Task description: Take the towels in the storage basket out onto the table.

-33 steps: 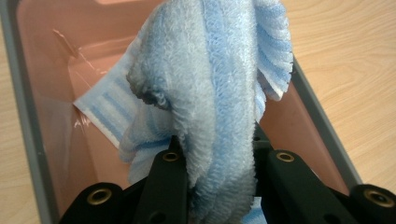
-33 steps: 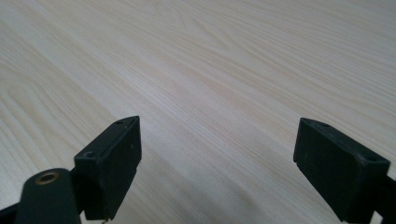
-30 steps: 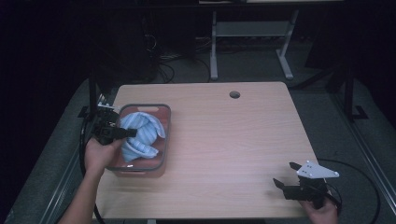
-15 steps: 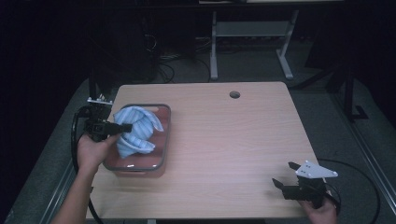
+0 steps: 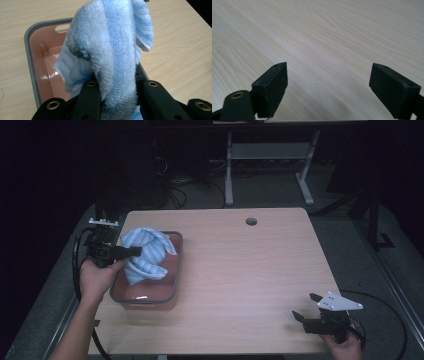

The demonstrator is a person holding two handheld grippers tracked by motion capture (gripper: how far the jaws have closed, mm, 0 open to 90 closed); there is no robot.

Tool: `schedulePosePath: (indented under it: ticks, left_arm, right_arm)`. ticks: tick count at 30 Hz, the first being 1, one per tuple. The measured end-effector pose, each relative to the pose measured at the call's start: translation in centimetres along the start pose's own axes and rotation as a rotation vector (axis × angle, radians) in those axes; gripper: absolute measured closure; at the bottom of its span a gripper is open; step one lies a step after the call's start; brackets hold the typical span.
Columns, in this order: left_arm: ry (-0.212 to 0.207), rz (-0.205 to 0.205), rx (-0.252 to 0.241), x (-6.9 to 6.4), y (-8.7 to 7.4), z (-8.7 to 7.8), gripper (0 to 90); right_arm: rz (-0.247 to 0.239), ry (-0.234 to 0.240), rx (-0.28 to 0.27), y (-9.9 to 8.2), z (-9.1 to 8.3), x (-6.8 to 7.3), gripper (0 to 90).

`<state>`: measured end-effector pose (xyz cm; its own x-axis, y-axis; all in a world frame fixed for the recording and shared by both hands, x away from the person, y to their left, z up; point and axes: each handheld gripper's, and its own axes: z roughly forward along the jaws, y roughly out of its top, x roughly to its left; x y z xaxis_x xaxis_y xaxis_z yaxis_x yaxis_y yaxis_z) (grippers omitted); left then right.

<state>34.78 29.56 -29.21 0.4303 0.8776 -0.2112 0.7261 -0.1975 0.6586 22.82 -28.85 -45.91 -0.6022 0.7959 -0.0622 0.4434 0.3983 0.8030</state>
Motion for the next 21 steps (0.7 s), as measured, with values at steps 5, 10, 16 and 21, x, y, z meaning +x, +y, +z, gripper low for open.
schedulePosePath:
  ticks: [5,10,16,21]
  left_arm:
    - [0.002,0.022,0.002,-0.7,0.5,-0.3,75.5]
    - [-0.007,0.039,-0.001,-1.3,0.9,-0.4,75.4]
    - [-0.026,0.061,-0.03,-2.5,1.5,-0.5,75.4]
    - [-0.045,0.085,-0.028,-3.6,2.1,-0.1,75.4]
  right_arm:
    - [0.002,-0.002,-0.006,0.0,0.0,0.0,14.6]
    - [0.0,-0.001,-0.003,0.0,-0.1,0.0,14.6]
    - [-0.001,-0.002,-0.002,0.0,-0.1,-0.1,14.6]
    - [-0.002,-0.002,-0.003,0.0,-0.1,-0.1,14.6]
